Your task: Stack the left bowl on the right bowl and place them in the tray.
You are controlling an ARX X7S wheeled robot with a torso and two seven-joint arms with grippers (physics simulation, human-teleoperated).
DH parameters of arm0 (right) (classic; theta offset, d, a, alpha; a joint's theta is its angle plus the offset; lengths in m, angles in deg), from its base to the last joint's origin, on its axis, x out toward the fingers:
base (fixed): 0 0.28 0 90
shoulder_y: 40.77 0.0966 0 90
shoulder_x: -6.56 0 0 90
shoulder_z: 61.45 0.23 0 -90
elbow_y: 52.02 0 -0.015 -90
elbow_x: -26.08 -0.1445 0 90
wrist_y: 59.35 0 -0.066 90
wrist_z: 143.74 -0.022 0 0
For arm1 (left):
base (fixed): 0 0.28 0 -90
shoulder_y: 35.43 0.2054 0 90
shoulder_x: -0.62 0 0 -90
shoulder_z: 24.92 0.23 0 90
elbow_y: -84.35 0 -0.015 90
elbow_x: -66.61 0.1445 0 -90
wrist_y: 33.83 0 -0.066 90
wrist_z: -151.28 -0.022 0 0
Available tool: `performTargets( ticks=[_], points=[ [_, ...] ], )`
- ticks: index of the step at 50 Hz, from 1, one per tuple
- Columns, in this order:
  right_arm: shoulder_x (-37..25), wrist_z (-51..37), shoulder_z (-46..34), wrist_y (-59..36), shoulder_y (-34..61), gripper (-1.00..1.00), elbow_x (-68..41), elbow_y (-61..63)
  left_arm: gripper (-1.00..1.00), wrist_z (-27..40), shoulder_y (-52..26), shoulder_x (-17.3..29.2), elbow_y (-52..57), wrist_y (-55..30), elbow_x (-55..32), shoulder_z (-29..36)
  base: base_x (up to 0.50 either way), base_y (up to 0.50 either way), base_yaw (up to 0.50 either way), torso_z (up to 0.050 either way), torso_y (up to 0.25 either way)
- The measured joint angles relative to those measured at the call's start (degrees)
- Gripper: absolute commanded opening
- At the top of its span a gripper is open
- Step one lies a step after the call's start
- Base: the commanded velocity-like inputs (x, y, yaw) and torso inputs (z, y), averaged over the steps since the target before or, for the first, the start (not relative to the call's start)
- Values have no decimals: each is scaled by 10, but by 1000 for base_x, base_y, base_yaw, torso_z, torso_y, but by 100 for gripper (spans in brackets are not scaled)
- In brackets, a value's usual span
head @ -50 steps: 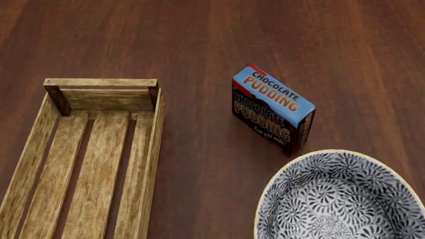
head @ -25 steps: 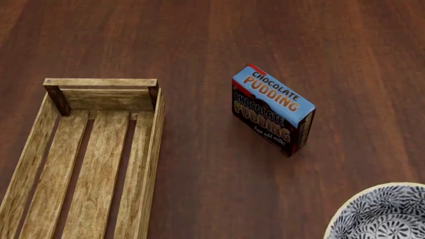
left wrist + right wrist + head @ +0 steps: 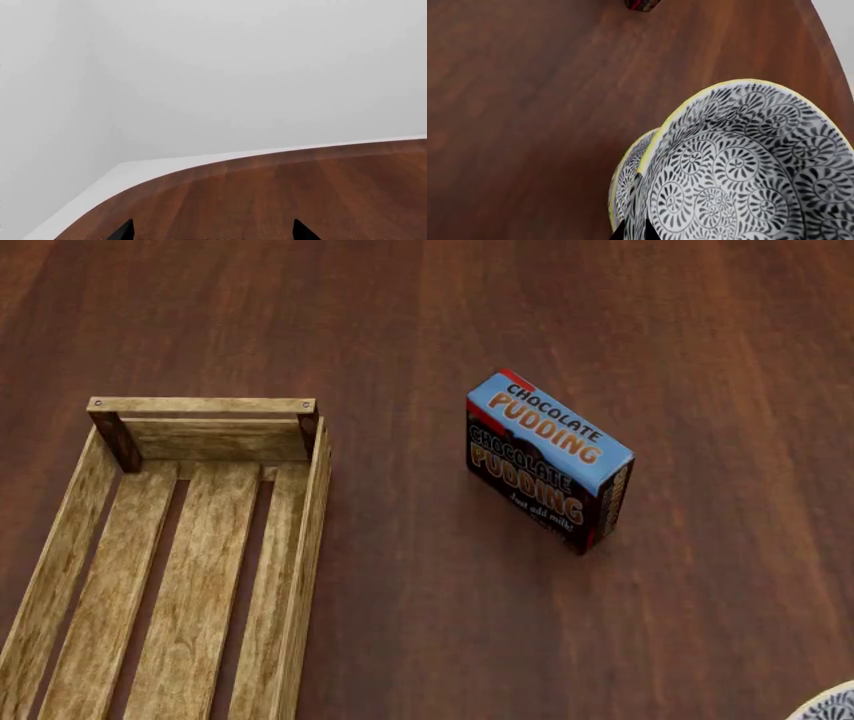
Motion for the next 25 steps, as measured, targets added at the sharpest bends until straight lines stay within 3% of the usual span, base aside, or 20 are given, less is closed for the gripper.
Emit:
performTargets(
  ticks=[14, 25],
  points=[
    [19, 45, 132, -41, -92, -100, 19, -1, 100, 3, 5, 3, 1, 4, -1, 1, 0, 0, 0, 0, 0],
    [19, 106, 163, -47, -102, -100, 67, -4, 100, 3, 10, 4, -2, 11, 0, 6, 0, 0, 0, 0, 0]
  ],
)
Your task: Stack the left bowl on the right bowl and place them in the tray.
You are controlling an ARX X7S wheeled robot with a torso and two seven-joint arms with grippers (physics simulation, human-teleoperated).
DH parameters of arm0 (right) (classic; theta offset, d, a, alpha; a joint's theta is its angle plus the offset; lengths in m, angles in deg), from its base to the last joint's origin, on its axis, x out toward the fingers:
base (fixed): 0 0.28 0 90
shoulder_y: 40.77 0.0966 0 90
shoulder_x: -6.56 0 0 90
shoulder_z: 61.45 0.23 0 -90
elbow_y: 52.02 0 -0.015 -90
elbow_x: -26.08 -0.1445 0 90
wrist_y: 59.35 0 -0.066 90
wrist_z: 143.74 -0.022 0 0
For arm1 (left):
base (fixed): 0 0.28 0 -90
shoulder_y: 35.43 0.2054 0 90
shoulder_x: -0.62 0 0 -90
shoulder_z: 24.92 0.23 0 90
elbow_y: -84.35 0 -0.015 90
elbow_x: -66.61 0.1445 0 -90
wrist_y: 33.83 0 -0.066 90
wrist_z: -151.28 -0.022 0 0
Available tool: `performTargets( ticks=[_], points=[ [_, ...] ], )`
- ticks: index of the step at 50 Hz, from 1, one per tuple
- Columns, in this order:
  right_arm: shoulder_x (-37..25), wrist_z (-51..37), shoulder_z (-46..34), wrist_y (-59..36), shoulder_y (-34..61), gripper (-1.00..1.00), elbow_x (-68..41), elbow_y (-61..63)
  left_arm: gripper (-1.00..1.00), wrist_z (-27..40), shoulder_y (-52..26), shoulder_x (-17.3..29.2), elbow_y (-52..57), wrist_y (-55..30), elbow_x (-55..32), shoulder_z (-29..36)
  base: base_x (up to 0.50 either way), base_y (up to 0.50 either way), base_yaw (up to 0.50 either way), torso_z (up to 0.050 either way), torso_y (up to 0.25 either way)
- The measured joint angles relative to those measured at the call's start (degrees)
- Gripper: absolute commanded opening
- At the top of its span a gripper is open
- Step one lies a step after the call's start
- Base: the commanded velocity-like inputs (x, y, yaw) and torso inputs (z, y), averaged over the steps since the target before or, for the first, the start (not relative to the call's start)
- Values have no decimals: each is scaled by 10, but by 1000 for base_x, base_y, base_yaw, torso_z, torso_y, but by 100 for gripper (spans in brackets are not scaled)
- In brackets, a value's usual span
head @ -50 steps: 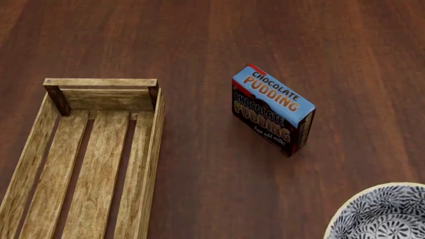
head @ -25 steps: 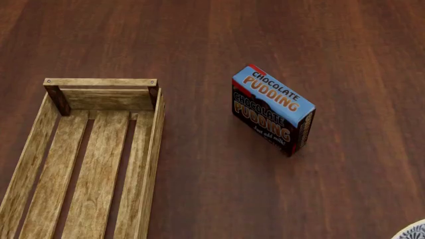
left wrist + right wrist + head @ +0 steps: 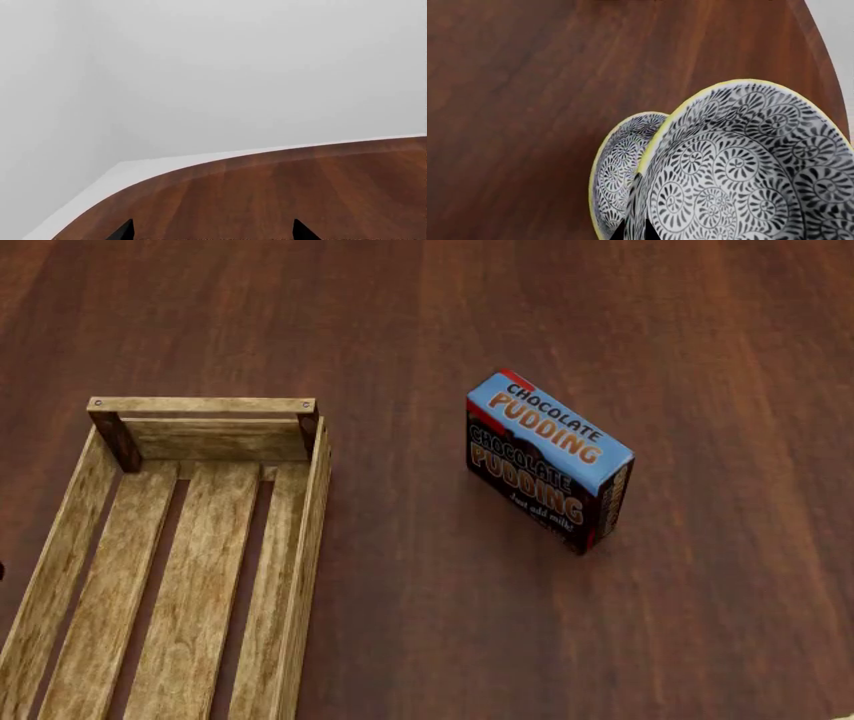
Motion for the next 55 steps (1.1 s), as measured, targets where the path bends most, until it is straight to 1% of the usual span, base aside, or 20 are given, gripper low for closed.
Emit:
performTargets(
  ticks=[7, 25, 39, 55],
  points=[
    [3, 38, -15, 0, 15, -100, 46, -8, 100, 0, 5, 0, -2, 7, 2, 4, 0, 0, 0, 0, 2],
    [36, 151, -105, 7, 52, -100, 212, -18, 100, 1, 12, 2, -4, 15, 1, 5, 0, 0, 0, 0, 0],
    [52, 234, -170, 30, 55, -100, 341, -26, 100, 4, 11, 5, -2, 12, -5, 3, 0, 0, 0, 0, 0],
    [44, 304, -226, 79, 32, -100, 459, -47, 100, 8, 9, 7, -3, 13, -8, 8, 0, 0, 0, 0, 0]
  ],
)
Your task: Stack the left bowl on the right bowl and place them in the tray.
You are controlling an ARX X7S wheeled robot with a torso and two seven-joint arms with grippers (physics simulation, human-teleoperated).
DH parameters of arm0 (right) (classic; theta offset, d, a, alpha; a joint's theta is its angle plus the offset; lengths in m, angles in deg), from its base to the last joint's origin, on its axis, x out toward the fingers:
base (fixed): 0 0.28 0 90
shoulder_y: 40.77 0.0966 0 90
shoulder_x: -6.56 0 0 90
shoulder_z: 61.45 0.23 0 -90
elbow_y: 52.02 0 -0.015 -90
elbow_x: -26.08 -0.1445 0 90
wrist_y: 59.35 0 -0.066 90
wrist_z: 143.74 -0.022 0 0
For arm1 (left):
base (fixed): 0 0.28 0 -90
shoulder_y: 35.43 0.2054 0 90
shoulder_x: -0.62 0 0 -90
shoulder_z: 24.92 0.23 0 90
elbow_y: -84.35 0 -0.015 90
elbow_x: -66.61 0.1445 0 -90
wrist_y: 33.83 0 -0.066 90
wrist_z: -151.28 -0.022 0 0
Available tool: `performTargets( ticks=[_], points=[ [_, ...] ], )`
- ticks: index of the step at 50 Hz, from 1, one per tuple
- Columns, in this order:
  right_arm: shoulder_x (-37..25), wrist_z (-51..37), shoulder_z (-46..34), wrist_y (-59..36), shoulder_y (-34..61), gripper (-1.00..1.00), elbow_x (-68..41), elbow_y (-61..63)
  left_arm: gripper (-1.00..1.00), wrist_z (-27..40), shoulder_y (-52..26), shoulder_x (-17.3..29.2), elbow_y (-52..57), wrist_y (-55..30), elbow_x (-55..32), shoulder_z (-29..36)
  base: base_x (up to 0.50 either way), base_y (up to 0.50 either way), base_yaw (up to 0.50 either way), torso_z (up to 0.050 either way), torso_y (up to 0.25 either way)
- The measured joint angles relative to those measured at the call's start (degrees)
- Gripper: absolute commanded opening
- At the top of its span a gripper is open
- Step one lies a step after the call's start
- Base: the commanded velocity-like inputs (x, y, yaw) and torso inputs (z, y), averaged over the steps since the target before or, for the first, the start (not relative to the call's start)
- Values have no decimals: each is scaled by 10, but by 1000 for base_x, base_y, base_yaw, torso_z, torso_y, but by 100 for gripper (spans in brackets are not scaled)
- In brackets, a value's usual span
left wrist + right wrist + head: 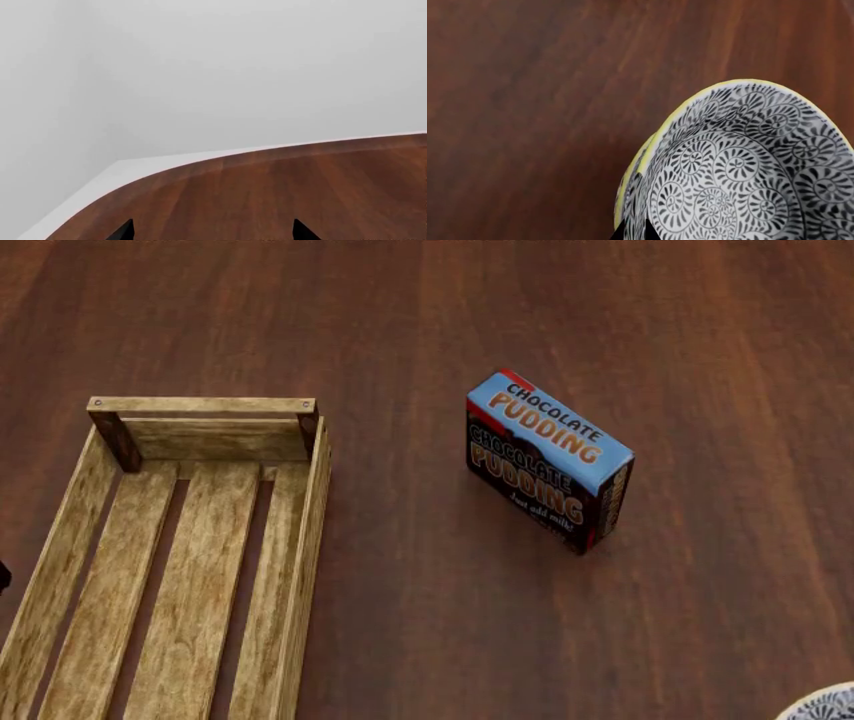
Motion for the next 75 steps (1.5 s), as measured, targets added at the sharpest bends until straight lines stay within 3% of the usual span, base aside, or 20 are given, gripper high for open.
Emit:
performTargets(
  ticks=[33, 75],
  points=[
    [-27, 74, -54, 87, -35, -100, 118, -67, 100, 5, 7, 5, -2, 10, 1, 11, 0, 0, 0, 0, 0],
    [-22, 103, -105, 123, -18, -100, 165, -117, 100, 14, 6, 12, 0, 11, -8, 10, 0, 0, 0, 0, 0]
  ],
)
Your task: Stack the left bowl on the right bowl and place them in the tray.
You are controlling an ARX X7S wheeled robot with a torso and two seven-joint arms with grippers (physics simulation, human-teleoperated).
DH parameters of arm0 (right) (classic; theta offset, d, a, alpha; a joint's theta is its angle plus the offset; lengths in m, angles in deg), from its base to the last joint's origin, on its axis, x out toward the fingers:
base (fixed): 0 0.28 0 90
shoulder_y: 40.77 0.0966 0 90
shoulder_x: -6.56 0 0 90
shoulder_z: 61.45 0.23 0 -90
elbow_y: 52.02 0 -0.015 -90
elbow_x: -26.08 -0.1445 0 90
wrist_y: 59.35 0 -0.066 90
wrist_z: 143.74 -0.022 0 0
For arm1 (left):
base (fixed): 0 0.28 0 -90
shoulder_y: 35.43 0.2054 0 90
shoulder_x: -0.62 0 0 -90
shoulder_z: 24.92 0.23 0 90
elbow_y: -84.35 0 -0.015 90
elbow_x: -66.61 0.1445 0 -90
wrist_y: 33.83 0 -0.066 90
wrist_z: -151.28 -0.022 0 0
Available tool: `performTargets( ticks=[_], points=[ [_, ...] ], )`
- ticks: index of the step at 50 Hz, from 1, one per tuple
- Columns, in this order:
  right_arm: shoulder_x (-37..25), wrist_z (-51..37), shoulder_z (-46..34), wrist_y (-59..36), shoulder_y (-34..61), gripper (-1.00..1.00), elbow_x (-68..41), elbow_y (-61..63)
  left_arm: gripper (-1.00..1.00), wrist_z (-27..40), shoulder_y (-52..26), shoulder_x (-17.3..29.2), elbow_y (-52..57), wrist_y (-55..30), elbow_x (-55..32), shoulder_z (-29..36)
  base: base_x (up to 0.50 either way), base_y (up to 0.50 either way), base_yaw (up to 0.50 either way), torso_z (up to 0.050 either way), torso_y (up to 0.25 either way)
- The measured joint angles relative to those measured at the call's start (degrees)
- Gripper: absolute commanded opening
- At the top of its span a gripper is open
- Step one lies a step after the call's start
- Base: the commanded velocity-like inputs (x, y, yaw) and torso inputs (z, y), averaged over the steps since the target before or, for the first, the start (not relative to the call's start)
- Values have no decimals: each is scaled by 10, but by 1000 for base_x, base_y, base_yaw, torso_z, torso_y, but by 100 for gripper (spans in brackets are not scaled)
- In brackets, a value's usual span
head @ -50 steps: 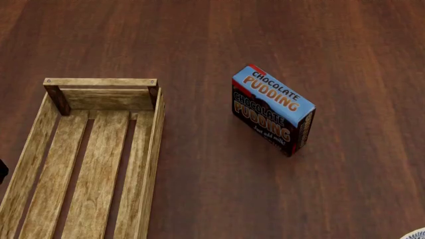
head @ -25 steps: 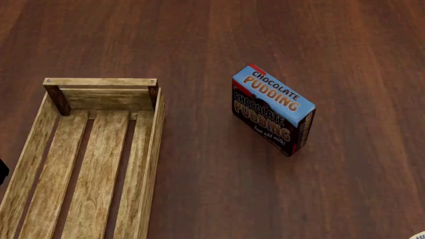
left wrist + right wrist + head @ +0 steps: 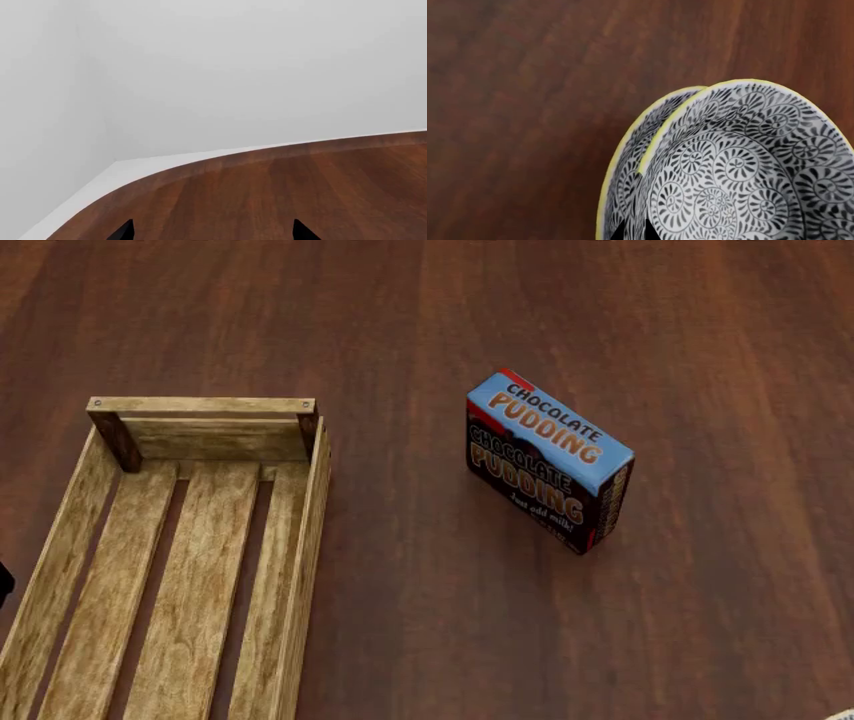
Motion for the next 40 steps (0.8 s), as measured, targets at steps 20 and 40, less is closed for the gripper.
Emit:
performTargets(
  ticks=[20, 40],
  points=[
    [-4, -12, 0, -15, 12, 100, 3, 4, 100, 4, -1, 4, -1, 2, -4, 0, 0, 0, 0, 0, 0],
    [-3, -117, 29, -89, 60, 100, -128, 72, 100, 7, 3, 8, 0, 6, -6, 1, 0, 0, 0, 0, 0]
  ],
)
